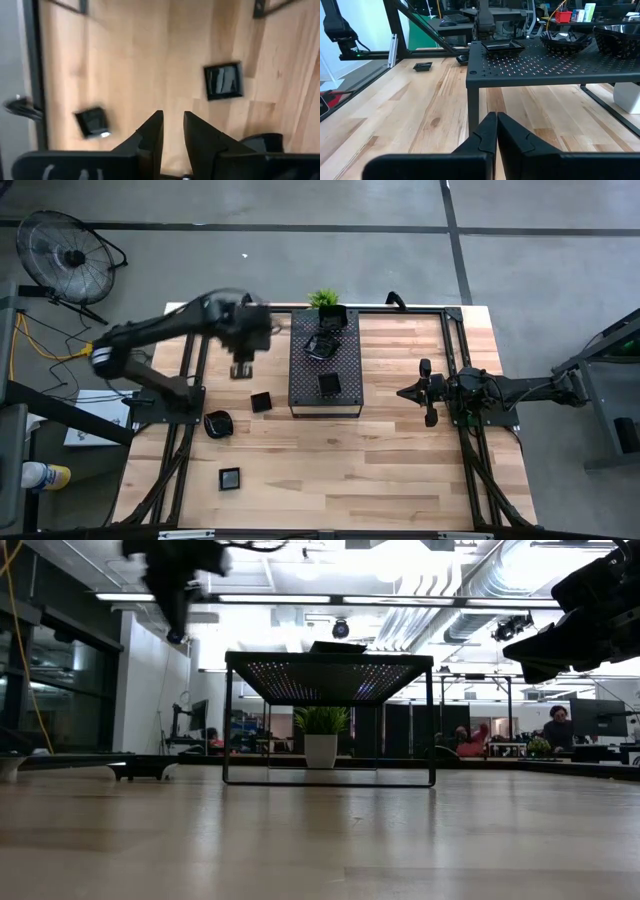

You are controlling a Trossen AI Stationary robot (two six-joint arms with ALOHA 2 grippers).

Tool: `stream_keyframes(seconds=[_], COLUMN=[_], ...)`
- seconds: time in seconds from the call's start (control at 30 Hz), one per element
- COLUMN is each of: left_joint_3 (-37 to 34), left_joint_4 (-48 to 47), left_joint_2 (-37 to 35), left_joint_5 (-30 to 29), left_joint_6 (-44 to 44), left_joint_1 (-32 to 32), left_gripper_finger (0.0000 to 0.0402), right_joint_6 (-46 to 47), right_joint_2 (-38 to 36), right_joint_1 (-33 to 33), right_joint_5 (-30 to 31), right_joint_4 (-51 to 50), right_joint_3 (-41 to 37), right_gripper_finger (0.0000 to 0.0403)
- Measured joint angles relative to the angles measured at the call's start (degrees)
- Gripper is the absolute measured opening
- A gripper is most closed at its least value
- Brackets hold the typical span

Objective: Pick & Place Mini shaped plates
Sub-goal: Stack the square plate on top of the square plate on the shelf

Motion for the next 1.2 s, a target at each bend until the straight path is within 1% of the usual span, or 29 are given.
stream_keyframes(seconds=[0.1,0.23,0.33,0.43,0.5,0.63,0.73,0.83,0.93,1.03,1.13,1.2], left_joint_3=[-10.6,-22.1,-29.0,-34.4,-36.8,-39.9,-40.5,-40.5,-40.5,-40.5,-40.5,-40.5], left_joint_4=[4.8,12.0,17.6,23.3,27.1,33.2,34.9,36.1,37.4,39.1,39.9,40.8], left_joint_2=[-6.9,-12.9,-16.1,-17.2,-17.3,-15.9,-14.2,-12.2,-10.2,-8.3,-6.2,-4.4], left_joint_5=[-0.3,-0.3,-0.5,-2.9,-4.7,-6.4,-6.3,-6.5,-6.5,-6.9,-7.7,-8.1], left_joint_6=[-5.5,-9.0,-9.7,-10.2,-8.2,-4.0,-0.6,0.1,2.9,4.7,4.5,3.2], left_joint_1=[-3.9,-6.6,-6.6,-6.0,-4.3,-0.1,2.9,6.0,9.0,11.3,13.5,14.7], left_gripper_finger=[0.0072,0.0072,0.0072,0.0072,0.0072,0.0072,0.0072,0.0080,0.0104,0.0140,0.0174,0.0189], right_joint_6=[0.0,0.0,0.0,0.0,0.0,0.0,0.0,0.0,0.0,0.0,0.0,0.0], right_joint_2=[0.0,0.0,0.0,0.0,0.0,0.0,0.0,0.0,0.0,0.0,0.0,0.0], right_joint_1=[0.0,0.0,0.0,0.0,0.0,0.0,0.0,0.0,0.0,0.0,0.0,0.0], right_joint_5=[0.0,0.0,0.0,0.0,0.0,0.0,0.0,0.0,0.0,0.0,0.0,0.0], right_joint_4=[0.0,0.0,0.0,0.0,0.0,0.0,0.0,0.0,0.0,0.0,0.0,0.0], right_joint_3=[0.0,0.0,0.0,0.0,0.0,0.0,0.0,0.0,0.0,0.0,0.0,0.0], right_gripper_finger=[0.0005,0.0005,0.0005,0.0004,0.0005,0.0004,0.0003,0.0004,0.0008,0.0009,0.0008,0.0006])
